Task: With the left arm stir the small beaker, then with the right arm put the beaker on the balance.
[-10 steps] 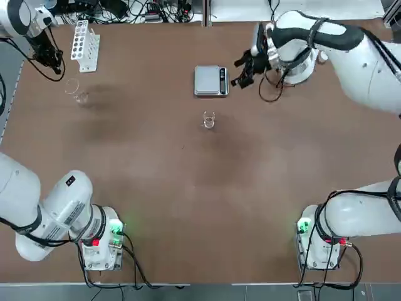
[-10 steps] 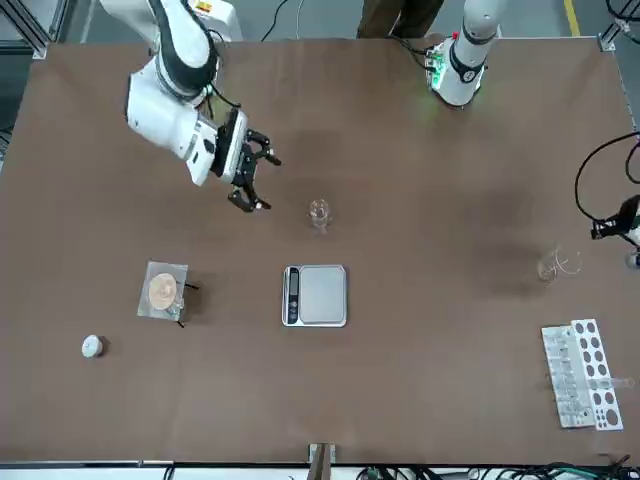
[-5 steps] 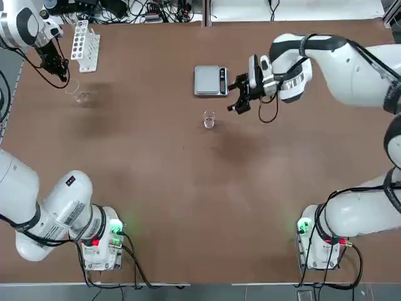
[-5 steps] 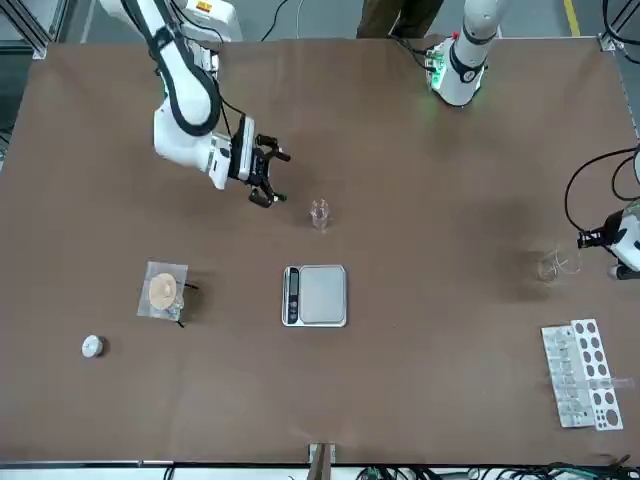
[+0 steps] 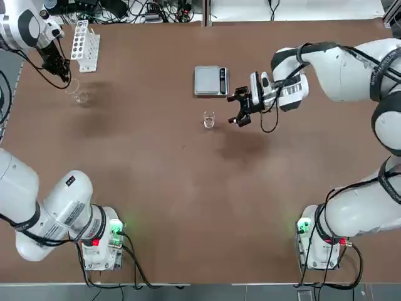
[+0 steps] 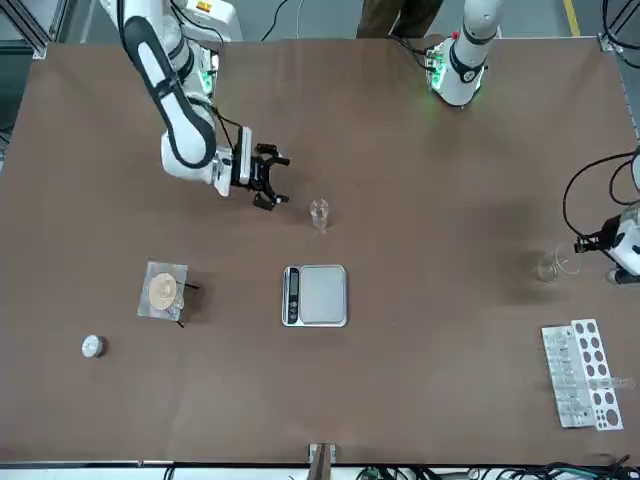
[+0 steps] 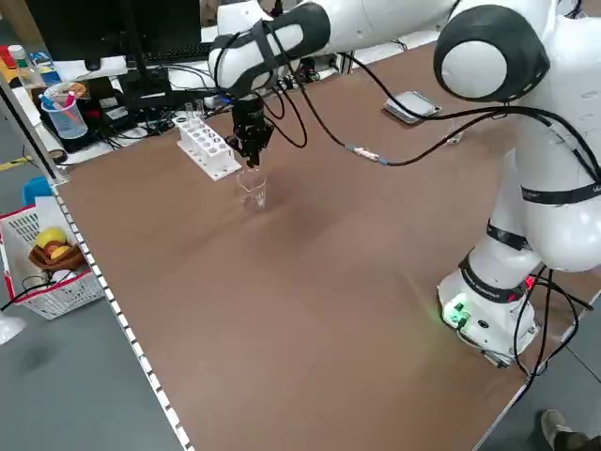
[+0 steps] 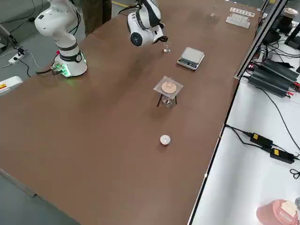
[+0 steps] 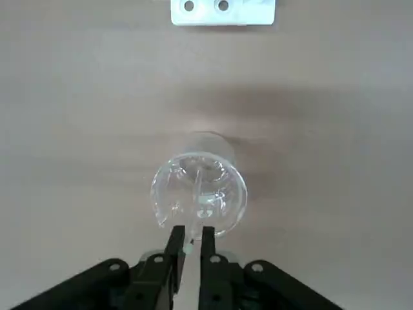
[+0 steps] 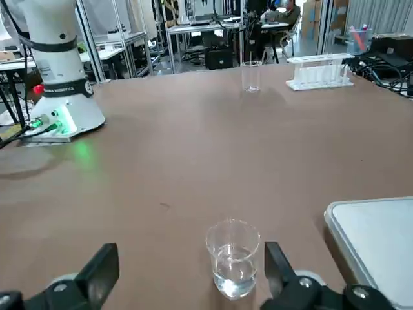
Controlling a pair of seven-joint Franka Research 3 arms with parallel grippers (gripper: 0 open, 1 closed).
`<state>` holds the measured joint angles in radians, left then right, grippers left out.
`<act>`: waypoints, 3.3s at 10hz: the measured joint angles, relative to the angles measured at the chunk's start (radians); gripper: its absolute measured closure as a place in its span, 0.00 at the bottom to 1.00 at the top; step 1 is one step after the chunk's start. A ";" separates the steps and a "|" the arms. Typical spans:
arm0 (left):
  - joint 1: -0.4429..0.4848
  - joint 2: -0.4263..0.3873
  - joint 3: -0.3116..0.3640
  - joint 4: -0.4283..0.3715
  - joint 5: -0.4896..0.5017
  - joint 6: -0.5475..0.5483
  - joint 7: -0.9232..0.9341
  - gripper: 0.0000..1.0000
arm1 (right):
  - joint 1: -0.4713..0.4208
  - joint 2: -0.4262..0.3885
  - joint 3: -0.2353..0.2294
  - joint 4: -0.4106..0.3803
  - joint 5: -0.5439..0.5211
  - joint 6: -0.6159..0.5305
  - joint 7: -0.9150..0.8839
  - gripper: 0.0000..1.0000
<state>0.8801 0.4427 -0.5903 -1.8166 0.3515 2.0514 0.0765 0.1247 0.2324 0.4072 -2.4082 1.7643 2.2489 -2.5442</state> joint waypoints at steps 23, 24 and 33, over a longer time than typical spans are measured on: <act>-0.746 -0.292 0.558 0.387 -0.339 -0.531 -0.089 0.01 | 0.058 0.240 -0.068 0.047 0.173 -0.093 -0.215 0.00; -0.816 -0.326 0.654 0.384 -0.399 -0.556 -0.088 0.00 | 0.059 0.254 -0.068 0.049 0.175 -0.093 -0.222 0.00; -0.927 -0.396 0.647 0.326 -0.399 -0.562 -0.116 0.00 | 0.075 0.340 -0.072 0.136 0.223 -0.084 -0.240 0.00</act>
<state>-0.0465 0.0471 0.0564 -1.4905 -0.0475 1.4893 -0.0390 0.1994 0.5722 0.3353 -2.2718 1.9870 2.1653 -2.7845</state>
